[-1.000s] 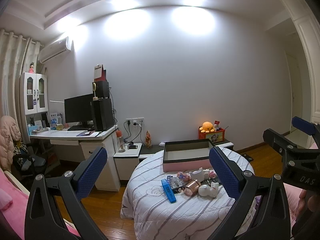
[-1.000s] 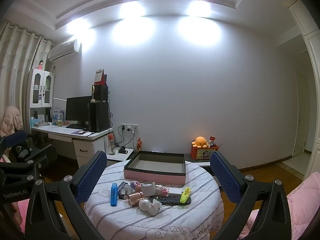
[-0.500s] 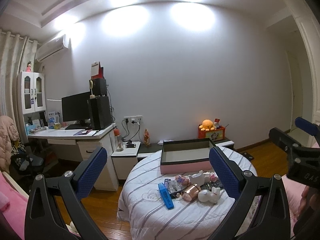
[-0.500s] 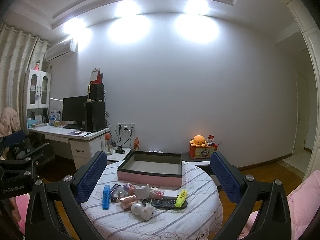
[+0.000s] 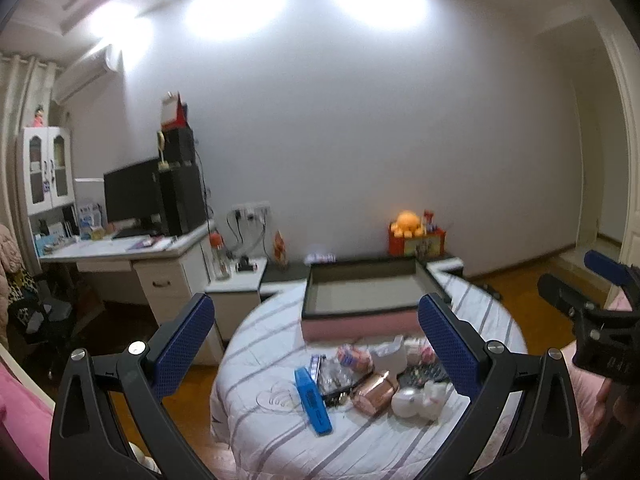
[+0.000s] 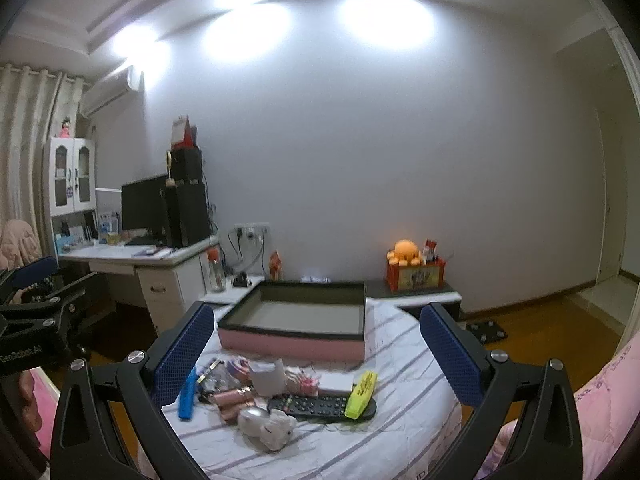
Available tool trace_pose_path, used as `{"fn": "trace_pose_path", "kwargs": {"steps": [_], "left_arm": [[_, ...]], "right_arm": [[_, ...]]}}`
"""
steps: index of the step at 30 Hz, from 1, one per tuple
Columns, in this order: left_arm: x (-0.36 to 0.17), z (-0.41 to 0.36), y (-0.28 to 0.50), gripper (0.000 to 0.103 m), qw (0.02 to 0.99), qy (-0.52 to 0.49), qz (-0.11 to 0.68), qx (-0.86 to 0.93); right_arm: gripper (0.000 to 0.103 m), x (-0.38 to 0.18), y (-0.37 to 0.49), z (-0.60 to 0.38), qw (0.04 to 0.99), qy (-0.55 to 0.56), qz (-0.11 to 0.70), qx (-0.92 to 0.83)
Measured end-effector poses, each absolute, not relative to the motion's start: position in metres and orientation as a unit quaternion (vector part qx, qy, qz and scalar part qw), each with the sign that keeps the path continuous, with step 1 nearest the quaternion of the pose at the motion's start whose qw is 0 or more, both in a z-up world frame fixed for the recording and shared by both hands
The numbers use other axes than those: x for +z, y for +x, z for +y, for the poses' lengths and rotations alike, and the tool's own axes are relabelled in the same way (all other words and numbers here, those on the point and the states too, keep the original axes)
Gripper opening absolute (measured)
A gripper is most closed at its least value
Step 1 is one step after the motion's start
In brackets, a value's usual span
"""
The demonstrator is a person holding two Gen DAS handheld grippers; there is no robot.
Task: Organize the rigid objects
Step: 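Grasp the blue marker with the left gripper while the right gripper grasps the astronaut figure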
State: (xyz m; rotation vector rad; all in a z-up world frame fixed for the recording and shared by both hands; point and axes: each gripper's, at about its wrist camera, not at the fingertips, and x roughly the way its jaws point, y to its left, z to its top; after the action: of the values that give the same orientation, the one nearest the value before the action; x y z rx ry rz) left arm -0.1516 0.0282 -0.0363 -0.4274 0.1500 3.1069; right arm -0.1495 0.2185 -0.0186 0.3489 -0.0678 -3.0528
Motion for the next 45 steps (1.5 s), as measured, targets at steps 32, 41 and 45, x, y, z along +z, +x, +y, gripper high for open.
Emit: {"fn": "trace_pose_path", "kwargs": {"steps": [32,41,45], "left_arm": [[-0.217,-0.018,-0.282,0.103,-0.024,-0.412,0.025,0.91],[-0.227,-0.03,-0.29,0.074,0.003,-0.415,0.004,0.91],[-0.224,-0.034,-0.289,0.047,0.024,-0.41,0.007,0.912]], "right_arm": [[0.103,-0.152,-0.25,0.21,0.051,0.311,-0.024,-0.949],[0.103,-0.163,-0.244,0.19,0.068,0.322,-0.025,-0.944],[0.103,-0.165,-0.246,0.178,0.076,0.325,-0.025,-0.942]]}}
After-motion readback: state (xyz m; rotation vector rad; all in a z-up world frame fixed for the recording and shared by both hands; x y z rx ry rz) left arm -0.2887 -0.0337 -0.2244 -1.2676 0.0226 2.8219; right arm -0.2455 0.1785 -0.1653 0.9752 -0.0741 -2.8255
